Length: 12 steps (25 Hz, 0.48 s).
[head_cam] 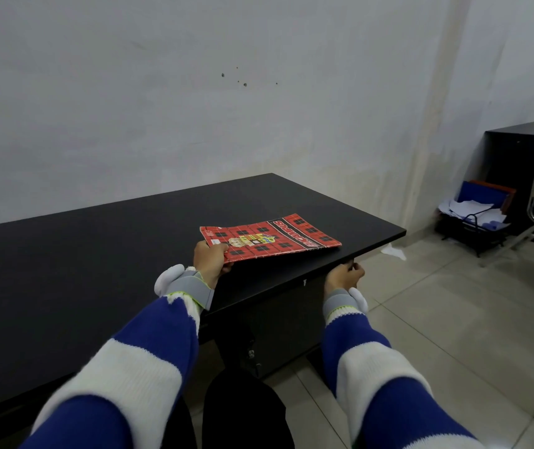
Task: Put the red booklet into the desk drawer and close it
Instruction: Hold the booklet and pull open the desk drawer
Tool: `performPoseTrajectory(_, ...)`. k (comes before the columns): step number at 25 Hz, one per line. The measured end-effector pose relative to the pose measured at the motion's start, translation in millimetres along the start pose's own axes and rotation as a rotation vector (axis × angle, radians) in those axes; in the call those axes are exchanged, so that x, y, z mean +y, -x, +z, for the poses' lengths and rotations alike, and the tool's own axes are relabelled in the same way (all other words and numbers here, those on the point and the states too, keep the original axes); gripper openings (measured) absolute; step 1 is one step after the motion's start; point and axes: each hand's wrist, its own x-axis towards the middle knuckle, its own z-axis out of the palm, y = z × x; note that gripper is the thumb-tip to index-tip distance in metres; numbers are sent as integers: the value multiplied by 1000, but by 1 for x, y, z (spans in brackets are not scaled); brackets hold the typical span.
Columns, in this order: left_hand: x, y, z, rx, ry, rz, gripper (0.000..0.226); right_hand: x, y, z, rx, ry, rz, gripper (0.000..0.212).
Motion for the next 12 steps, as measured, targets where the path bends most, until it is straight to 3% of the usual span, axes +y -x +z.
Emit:
performPoseTrajectory(4,0,0,-3,-3,8,1,26,9,12,10,-217,51,-16,45)
performPoseTrajectory(8,-1,0,-5,9,15,-4,27,9,25,18,-357,89,96,43)
performPoseTrajectory(12,-1,1,-4,4,23,-7,25,12,31,19,-381,209,76,42)
